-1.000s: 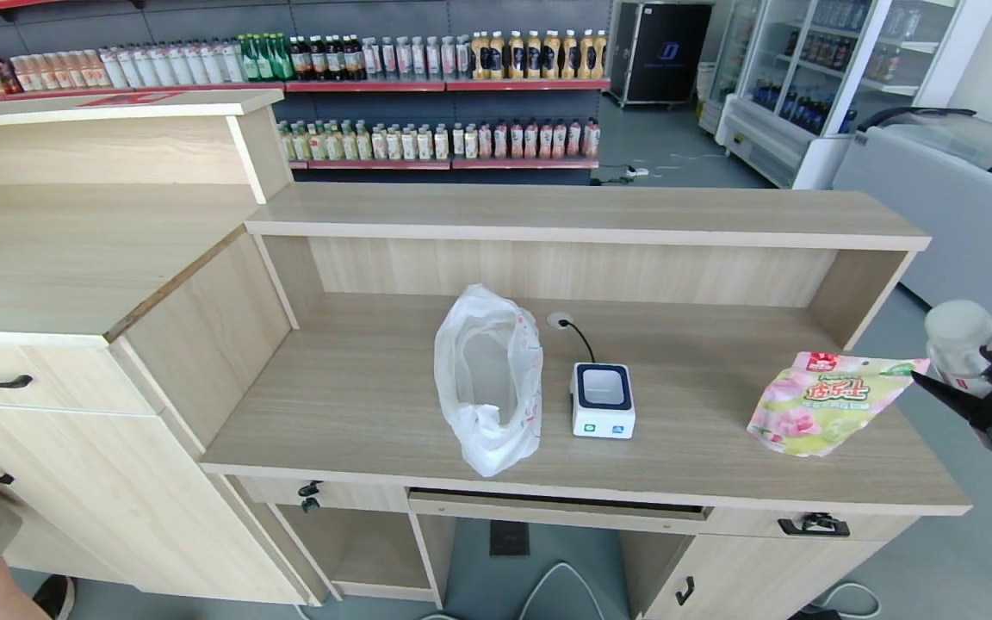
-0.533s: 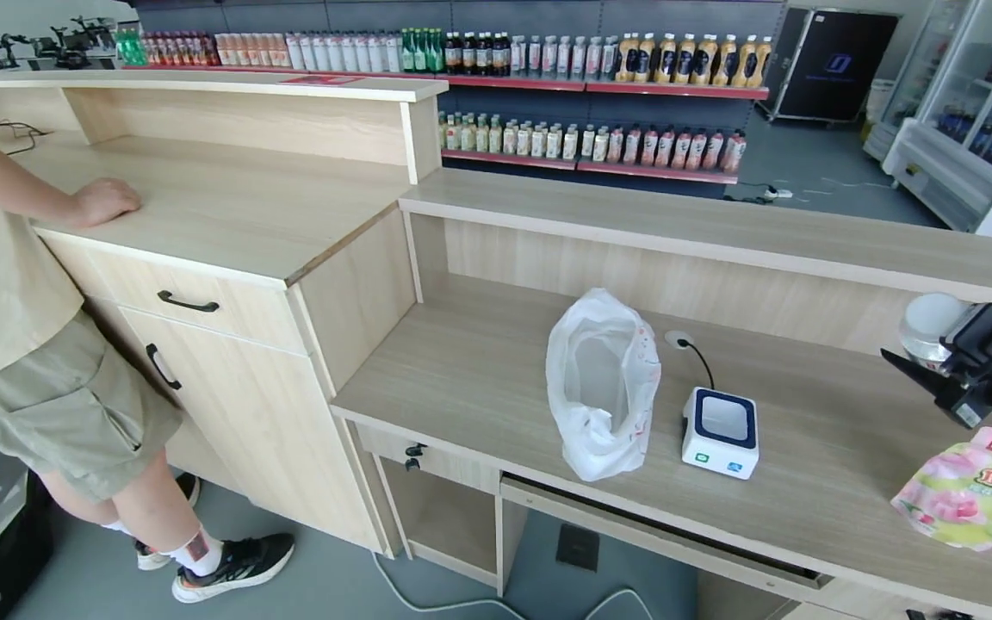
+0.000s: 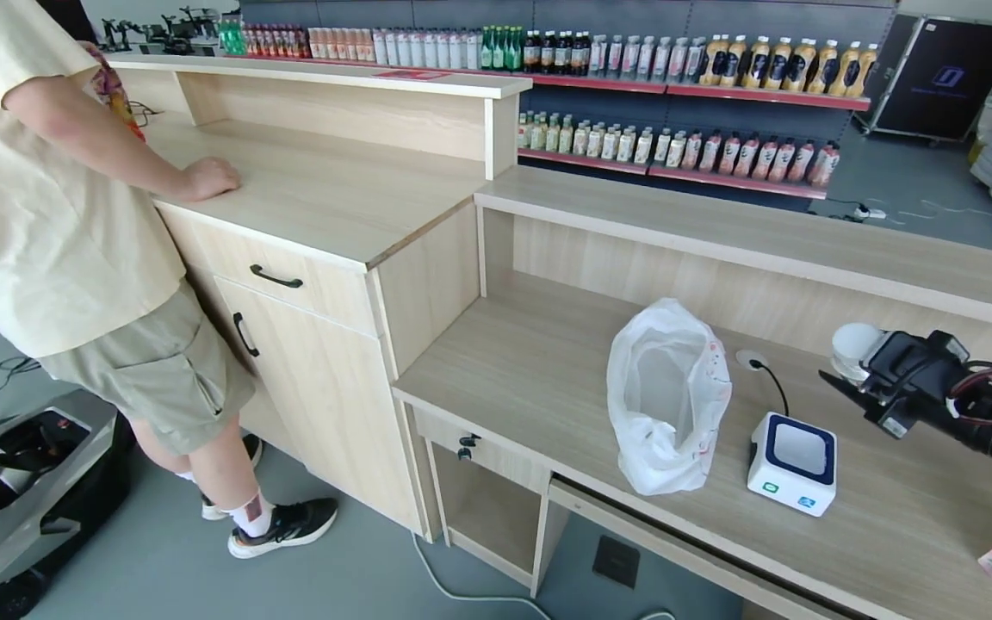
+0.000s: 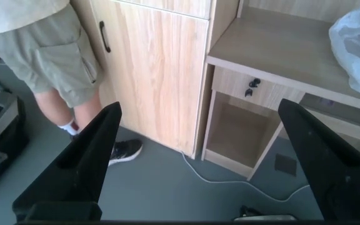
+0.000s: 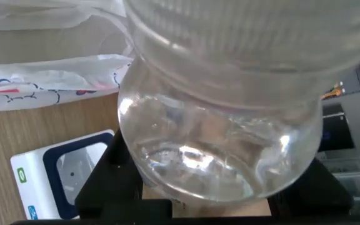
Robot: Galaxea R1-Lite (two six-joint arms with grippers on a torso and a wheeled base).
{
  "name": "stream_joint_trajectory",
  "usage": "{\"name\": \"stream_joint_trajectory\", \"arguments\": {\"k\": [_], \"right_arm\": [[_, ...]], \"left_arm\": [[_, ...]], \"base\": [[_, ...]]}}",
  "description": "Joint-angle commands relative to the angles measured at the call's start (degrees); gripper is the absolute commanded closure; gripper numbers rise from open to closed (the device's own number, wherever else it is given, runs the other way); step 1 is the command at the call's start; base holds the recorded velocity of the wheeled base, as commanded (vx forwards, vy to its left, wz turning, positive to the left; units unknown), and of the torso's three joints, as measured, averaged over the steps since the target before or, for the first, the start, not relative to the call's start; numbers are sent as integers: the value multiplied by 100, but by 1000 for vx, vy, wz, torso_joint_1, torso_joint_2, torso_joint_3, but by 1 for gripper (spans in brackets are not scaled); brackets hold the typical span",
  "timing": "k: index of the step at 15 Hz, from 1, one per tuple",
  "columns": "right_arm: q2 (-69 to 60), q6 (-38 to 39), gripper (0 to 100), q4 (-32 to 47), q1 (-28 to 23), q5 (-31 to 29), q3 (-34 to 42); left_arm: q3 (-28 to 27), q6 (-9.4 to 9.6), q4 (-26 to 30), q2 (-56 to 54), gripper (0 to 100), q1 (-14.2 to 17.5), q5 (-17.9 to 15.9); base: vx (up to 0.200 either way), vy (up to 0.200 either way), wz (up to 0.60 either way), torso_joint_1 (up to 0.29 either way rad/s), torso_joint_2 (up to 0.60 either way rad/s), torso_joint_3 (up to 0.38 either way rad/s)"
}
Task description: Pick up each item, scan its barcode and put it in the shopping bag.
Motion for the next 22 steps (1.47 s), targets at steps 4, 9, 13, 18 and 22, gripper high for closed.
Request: {"name": "stream_joint_trajectory", "arguments": {"k": [4, 9, 13, 18, 22], "right_arm": [[509, -365, 100, -257, 13, 39, 0], [966, -409, 100, -679, 13, 56, -158], [1529, -919, 100, -1408, -14, 425, -290], [1959, -1033, 100, -1593, -23, 434, -299], [2241, -1024, 100, -1945, 109, 434, -307]], "left_arm": [[1, 0, -1, 1, 0, 0, 1], [1, 0, -1, 1, 0, 0, 1], [1, 0, -1, 1, 0, 0, 1], [1, 0, -1, 1, 0, 0, 1], [1, 0, -1, 1, 0, 0, 1]], "base": [[0, 0, 0, 0, 0, 0], [0, 0, 0, 0, 0, 0], [0, 0, 0, 0, 0, 0], [0, 0, 0, 0, 0, 0], [0, 0, 0, 0, 0, 0]]}}
